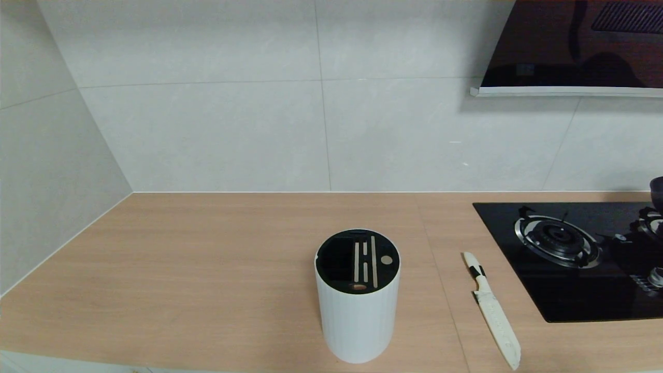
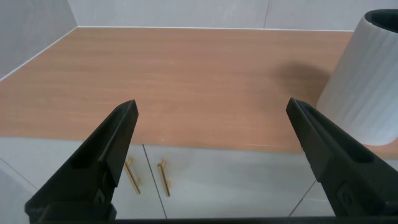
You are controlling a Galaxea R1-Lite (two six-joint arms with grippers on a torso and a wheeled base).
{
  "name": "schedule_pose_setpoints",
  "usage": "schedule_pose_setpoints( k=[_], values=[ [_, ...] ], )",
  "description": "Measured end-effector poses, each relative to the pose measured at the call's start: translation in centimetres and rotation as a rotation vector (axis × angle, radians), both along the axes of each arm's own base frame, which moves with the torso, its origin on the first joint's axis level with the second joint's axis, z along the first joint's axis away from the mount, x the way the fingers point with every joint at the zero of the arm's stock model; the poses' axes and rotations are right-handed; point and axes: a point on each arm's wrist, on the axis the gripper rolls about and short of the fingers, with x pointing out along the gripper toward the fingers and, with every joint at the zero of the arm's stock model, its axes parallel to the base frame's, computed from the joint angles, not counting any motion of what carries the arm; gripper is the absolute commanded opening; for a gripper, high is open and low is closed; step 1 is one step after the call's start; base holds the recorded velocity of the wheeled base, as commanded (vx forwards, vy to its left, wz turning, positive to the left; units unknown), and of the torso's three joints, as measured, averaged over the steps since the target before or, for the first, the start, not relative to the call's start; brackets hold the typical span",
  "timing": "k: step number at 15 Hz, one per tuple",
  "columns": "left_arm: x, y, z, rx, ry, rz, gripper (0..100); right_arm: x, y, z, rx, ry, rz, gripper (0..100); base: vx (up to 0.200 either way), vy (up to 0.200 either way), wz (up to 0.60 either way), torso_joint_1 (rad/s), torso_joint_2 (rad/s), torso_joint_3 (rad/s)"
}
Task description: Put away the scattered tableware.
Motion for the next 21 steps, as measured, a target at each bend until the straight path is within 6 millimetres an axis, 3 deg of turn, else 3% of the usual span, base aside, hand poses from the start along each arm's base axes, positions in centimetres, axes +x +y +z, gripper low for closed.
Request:
schedule_pose_setpoints(
  k=[8,10,13,17,21],
  values=[
    [0.0,0.0,0.0,0.0,-0.001,0.0,100,0.0,0.0,0.1,-0.037,-0.007,-0.011,100,0.0,0.0,0.0,0.0,0.0,0.0],
    [0.0,0.0,0.0,0.0,-0.001,0.0,100,-0.4,0.0,1.9,-0.021,-0.114,0.006,100,0.0,0.0,0.0,0.0,0.0,0.0],
    [0.0,0.0,0.0,0.0,-0.001,0.0,100,-0.6,0.2,4.0,-0.012,-0.072,0.102,100,0.0,0.0,0.0,0.0,0.0,0.0],
    [0.0,0.0,0.0,0.0,-0.001,0.0,100,2.0,0.4,6.7,-0.005,0.137,0.178,100,0.0,0.0,0.0,0.0,0.0,0.0],
    [0.0,0.0,0.0,0.0,-0.001,0.0,100,7.6,0.9,8.4,-0.012,0.374,0.253,100,0.0,0.0,0.0,0.0,0.0,0.0]
  ],
)
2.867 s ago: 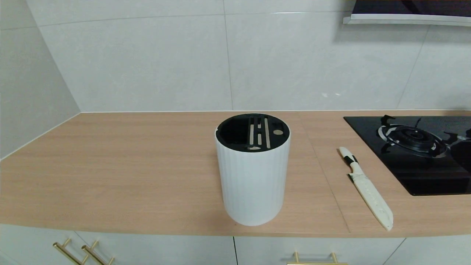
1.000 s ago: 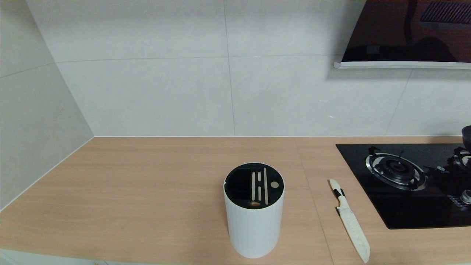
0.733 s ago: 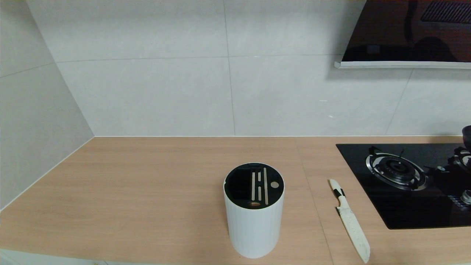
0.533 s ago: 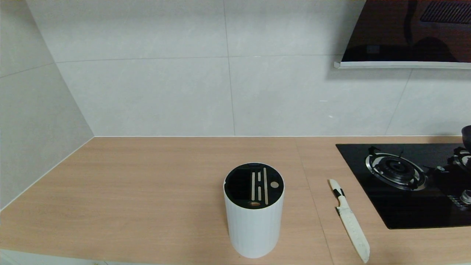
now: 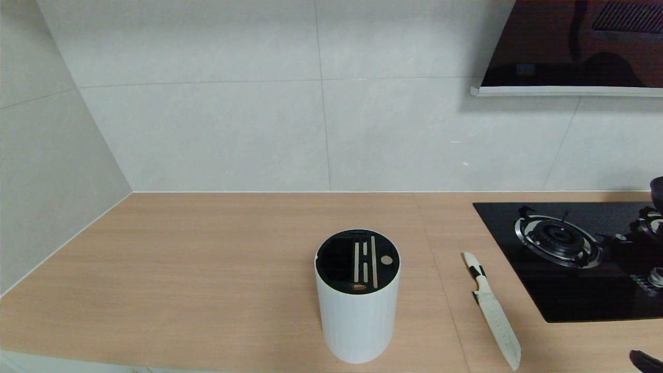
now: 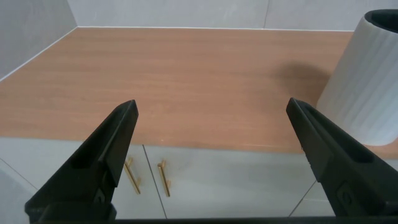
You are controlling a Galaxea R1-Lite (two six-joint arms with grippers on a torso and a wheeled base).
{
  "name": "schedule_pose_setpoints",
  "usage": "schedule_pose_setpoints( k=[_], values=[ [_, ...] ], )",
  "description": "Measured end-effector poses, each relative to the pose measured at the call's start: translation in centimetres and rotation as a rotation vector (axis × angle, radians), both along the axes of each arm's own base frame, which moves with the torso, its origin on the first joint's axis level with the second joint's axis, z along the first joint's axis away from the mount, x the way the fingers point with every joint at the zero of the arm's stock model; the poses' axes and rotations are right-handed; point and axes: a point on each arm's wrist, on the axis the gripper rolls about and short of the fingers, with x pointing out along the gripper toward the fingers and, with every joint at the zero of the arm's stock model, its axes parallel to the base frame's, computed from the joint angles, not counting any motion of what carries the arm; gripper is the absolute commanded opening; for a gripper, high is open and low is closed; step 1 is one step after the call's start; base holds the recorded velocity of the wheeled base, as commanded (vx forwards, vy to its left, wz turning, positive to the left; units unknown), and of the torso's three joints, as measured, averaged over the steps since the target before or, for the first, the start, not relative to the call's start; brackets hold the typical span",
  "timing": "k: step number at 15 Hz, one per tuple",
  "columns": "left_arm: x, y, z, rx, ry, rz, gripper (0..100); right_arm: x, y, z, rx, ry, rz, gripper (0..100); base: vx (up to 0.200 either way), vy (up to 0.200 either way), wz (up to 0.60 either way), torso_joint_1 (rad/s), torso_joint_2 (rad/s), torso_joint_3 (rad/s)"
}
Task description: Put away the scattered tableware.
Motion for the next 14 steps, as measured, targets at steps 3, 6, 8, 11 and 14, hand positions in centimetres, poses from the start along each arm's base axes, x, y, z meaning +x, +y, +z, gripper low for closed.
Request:
schedule_pose_setpoints(
  k=[3,6,8,11,14],
  values=[
    [0.0,0.0,0.0,0.0,0.0,0.0,100,5.3,1.2,-0.2,-0.038,0.105,0.021,100,0.0,0.0,0.0,0.0,0.0,0.0],
    [0.0,0.0,0.0,0.0,0.0,0.0,100,9.9,2.6,-1.7,-0.064,0.17,0.034,100,0.0,0.0,0.0,0.0,0.0,0.0],
    [0.0,0.0,0.0,0.0,0.0,0.0,100,12.3,3.4,-3.1,-0.088,0.223,0.032,100,0.0,0.0,0.0,0.0,0.0,0.0],
    [0.0,0.0,0.0,0.0,0.0,0.0,100,15.8,4.7,-5.7,-0.14,0.283,0.006,100,0.0,0.0,0.0,0.0,0.0,0.0],
    [0.0,0.0,0.0,0.0,0.0,0.0,100,18.9,5.9,-8.3,-0.171,0.28,-0.027,100,0.0,0.0,0.0,0.0,0.0,0.0]
  ],
)
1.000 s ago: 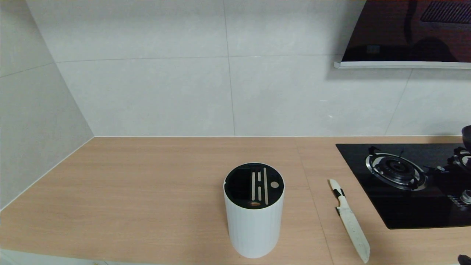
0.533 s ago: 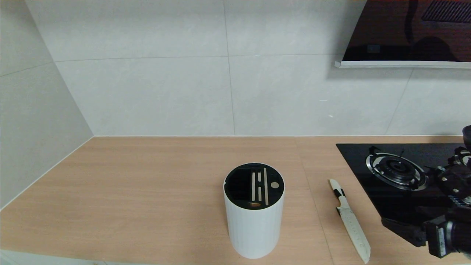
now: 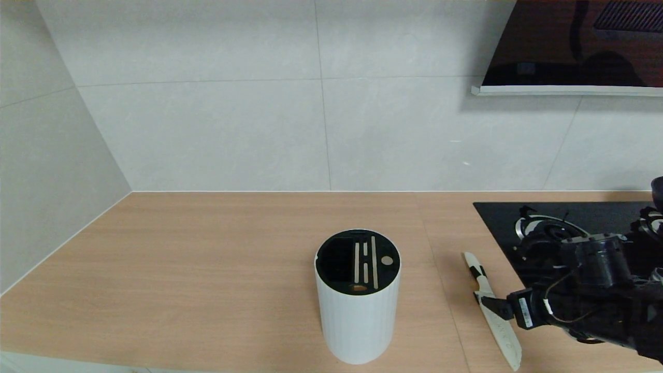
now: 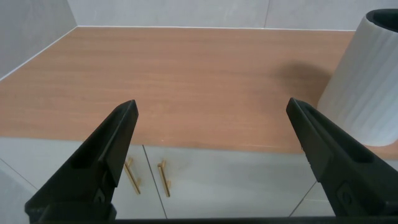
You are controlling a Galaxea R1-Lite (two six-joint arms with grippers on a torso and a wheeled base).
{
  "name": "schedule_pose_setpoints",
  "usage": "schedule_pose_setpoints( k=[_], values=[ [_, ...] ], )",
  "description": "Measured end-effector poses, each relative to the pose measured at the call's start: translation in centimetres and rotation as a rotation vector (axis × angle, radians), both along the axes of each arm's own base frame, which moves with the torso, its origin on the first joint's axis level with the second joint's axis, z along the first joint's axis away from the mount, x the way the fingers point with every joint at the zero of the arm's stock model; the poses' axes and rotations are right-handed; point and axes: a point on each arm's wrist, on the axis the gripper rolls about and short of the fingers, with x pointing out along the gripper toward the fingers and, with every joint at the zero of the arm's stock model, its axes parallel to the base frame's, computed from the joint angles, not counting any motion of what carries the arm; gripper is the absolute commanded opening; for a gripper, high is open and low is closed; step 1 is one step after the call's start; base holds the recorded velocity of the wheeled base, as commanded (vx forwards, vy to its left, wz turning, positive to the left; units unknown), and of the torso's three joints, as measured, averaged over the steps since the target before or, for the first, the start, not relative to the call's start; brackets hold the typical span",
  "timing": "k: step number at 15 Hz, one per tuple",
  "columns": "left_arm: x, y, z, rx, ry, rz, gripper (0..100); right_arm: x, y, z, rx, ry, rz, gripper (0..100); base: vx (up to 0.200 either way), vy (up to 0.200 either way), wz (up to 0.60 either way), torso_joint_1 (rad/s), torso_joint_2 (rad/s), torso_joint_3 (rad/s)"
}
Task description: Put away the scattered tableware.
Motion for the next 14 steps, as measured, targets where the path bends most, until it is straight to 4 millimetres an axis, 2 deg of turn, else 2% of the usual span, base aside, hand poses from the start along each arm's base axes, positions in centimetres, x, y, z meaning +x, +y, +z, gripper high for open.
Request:
schedule_pose_setpoints(
  k=[4,7,14],
  values=[
    [0.0,0.0,0.0,0.0,0.0,0.0,100,3.2,0.9,-3.7,-0.067,-0.049,-0.102,100,0.0,0.0,0.0,0.0,0.0,0.0],
    [0.0,0.0,0.0,0.0,0.0,0.0,100,4.4,1.4,-5.9,-0.044,-0.006,-0.152,100,0.0,0.0,0.0,0.0,0.0,0.0],
    [0.0,0.0,0.0,0.0,0.0,0.0,100,5.6,1.5,-7.9,-0.017,0.023,-0.192,100,0.0,0.0,0.0,0.0,0.0,0.0]
  ],
)
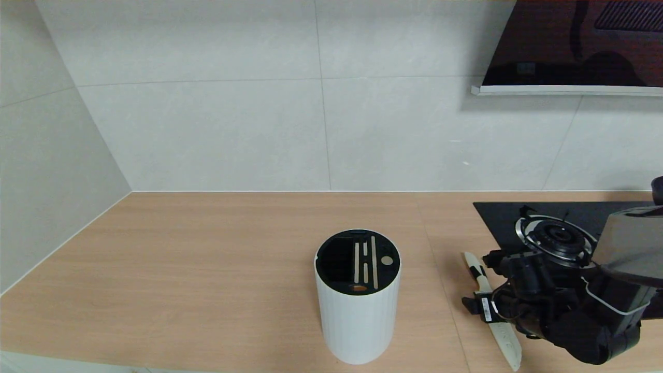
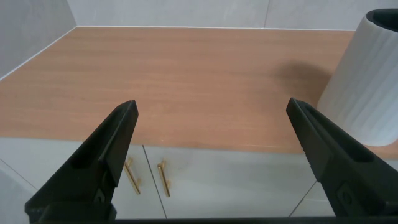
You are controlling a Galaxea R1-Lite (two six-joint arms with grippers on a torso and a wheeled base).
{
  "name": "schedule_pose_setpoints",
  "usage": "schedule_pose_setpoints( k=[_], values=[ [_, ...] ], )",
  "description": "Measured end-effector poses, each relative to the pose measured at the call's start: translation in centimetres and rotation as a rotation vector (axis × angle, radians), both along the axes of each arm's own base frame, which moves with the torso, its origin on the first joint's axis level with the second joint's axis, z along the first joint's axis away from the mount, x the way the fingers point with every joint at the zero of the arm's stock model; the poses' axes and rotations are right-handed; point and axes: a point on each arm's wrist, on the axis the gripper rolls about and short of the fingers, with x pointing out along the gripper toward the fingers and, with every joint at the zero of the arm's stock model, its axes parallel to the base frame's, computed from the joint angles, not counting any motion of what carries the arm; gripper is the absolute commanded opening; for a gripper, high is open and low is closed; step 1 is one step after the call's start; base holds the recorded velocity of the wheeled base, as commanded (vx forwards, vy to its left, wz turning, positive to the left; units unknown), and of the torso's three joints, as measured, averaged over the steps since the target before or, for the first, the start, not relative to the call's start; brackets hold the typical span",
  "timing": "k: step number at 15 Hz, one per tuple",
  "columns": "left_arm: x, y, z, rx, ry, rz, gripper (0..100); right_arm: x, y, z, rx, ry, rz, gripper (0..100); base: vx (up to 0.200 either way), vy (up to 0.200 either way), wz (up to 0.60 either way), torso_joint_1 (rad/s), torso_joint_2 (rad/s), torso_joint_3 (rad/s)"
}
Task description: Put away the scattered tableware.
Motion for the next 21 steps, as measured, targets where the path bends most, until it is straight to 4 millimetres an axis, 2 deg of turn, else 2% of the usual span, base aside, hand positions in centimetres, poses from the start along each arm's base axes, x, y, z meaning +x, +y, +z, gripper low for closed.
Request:
schedule_pose_setpoints(
  k=[9,10,21],
  values=[
    [0.0,0.0,0.0,0.0,0.0,0.0,100,0.6,-0.1,-1.0,0.016,0.017,-0.025,100,0.0,0.0,0.0,0.0,0.0,0.0],
    [0.0,0.0,0.0,0.0,0.0,0.0,100,0.6,-0.2,-1.1,0.017,0.018,-0.028,0,0.0,0.0,0.0,0.0,0.0,0.0],
    [0.0,0.0,0.0,0.006,0.0,0.0,100,0.9,-0.4,-1.3,0.017,0.008,-0.039,0,0.0,0.0,0.0,0.0,0.0,0.0]
  ],
)
